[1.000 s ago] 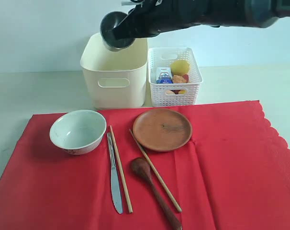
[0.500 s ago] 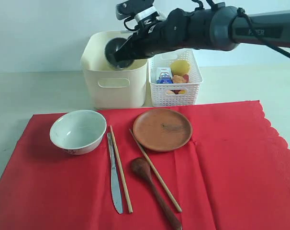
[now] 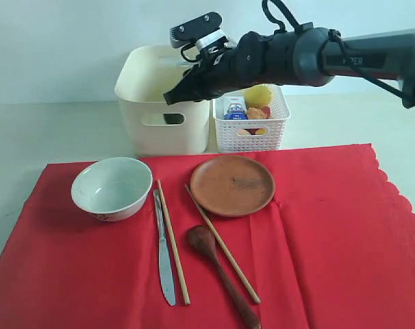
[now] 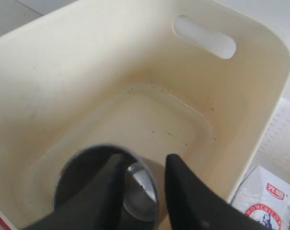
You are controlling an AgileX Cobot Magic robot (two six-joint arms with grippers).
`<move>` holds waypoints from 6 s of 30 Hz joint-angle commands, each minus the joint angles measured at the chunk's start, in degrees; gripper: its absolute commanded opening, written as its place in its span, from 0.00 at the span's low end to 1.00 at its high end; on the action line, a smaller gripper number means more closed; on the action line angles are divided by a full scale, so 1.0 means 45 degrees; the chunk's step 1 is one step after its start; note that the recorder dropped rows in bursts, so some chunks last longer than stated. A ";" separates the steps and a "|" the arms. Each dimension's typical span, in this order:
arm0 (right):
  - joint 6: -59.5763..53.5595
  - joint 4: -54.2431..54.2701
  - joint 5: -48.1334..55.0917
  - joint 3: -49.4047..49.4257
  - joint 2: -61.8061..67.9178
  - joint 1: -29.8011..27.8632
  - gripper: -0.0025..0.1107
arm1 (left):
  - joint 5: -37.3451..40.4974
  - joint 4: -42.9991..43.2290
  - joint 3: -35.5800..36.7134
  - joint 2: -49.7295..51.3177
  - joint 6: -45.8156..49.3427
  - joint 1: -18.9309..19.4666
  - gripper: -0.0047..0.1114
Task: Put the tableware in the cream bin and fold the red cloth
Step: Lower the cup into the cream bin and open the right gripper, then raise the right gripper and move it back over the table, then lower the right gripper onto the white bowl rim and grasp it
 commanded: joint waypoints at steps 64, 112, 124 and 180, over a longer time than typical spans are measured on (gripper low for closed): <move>0.0404 0.0769 0.1274 0.9599 -1.1442 -0.0001 0.02 | -0.0107 -0.0026 -0.0006 -0.0088 0.0019 0.0008 0.04; -0.4797 0.7600 0.4009 0.9096 -1.1227 0.0234 0.11 | -0.0107 -0.0026 -0.0006 -0.0088 0.0019 0.0008 0.04; -0.6755 0.8029 0.3988 0.9086 -0.9939 0.2236 0.54 | -0.0107 -0.0026 -0.0006 -0.0088 0.0019 0.0008 0.04; 0.5044 -0.1764 0.6043 0.0187 -0.0461 0.2584 0.55 | -0.0107 -0.0003 -0.0006 -0.0088 0.0024 0.0008 0.04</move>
